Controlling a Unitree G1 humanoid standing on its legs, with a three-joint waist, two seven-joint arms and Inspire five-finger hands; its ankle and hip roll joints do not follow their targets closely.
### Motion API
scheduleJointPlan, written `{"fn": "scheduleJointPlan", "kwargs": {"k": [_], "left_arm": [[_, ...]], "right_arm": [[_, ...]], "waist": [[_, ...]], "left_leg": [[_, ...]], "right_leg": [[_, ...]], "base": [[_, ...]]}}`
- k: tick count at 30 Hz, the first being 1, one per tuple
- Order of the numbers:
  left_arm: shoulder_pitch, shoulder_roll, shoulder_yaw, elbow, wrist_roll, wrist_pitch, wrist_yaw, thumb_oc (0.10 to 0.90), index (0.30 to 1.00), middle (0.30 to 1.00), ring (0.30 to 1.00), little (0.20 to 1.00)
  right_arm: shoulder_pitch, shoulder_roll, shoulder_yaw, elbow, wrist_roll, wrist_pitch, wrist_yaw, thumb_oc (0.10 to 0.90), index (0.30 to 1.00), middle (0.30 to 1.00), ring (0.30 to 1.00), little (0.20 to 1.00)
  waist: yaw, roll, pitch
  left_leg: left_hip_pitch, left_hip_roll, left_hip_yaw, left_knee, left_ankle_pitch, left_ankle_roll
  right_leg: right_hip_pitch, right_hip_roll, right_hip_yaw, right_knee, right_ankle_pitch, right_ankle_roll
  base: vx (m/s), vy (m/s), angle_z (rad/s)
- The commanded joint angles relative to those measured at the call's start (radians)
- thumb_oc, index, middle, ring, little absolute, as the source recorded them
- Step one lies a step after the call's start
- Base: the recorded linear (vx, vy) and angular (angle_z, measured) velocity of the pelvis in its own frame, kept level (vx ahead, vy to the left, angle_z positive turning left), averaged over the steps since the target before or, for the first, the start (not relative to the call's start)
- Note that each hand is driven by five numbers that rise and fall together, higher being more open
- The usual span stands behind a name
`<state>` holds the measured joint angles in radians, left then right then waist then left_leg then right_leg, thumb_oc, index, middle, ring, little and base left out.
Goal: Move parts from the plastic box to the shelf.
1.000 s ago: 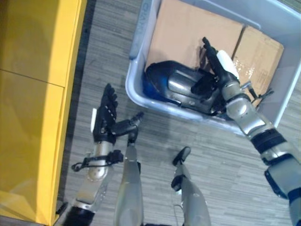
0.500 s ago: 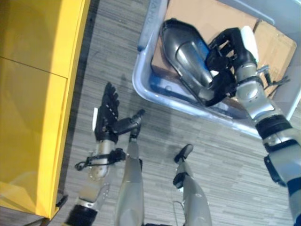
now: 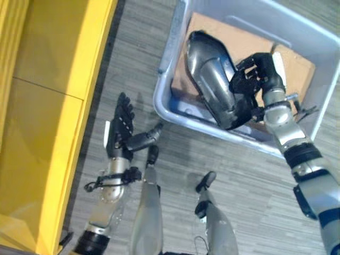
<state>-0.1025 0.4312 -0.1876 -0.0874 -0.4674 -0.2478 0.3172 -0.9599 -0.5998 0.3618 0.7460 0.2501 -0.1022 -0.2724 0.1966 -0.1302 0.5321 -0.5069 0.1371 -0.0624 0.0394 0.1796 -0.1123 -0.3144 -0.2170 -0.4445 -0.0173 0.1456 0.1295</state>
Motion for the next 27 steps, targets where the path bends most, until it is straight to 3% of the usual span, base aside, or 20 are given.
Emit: {"fn": "scheduleJointPlan", "kwargs": {"k": [1,10,16,27], "left_arm": [[0.011,0.033,0.019,-0.112,-0.012,-0.068,-0.015,0.900,1.000,1.000,1.000,1.000],[0.065,0.056,0.049,-0.096,-0.012,-0.030,-0.038,0.900,1.000,1.000,1.000,1.000],[0.113,0.071,0.064,-0.089,0.000,-0.002,-0.068,0.900,1.000,1.000,1.000,1.000],[0.136,0.088,0.069,-0.078,0.055,0.009,-0.100,0.900,1.000,1.000,1.000,1.000]], "right_arm": [[0.021,0.001,-0.018,-0.127,0.140,-0.072,-0.004,0.400,0.300,0.300,0.300,0.300],[0.214,0.086,-0.127,-0.335,0.320,-0.104,0.015,0.400,0.300,0.300,0.300,0.300],[0.333,0.147,-0.168,-0.443,0.358,-0.102,0.035,0.400,0.300,0.300,0.300,0.300],[0.361,0.189,-0.234,-0.401,0.302,-0.092,-0.016,0.400,0.300,0.300,0.300,0.300]], "waist": [[-0.014,-0.003,-0.012],[-0.039,-0.021,-0.101],[-0.057,-0.024,-0.177],[-0.079,-0.002,-0.317]], "left_leg": [[0.141,0.043,0.075,-0.082,-0.016,0.018],[0.236,0.048,0.093,-0.097,-0.026,0.018],[0.298,0.039,0.112,-0.115,-0.032,0.023],[0.366,0.025,0.125,-0.127,-0.054,0.024]], "right_leg": [[0.115,-0.053,0.015,0.064,-0.025,0.069],[0.192,-0.051,0.024,0.036,-0.022,0.072],[0.246,-0.053,0.032,0.003,-0.004,0.079],[0.321,-0.059,0.036,-0.038,0.018,0.090]], "base": [[-0.02,-0.007,-0.07],[0.01,-0.007,-0.05],[0.01,0.008,-0.07],[0.01,0.013,-0.04]]}}
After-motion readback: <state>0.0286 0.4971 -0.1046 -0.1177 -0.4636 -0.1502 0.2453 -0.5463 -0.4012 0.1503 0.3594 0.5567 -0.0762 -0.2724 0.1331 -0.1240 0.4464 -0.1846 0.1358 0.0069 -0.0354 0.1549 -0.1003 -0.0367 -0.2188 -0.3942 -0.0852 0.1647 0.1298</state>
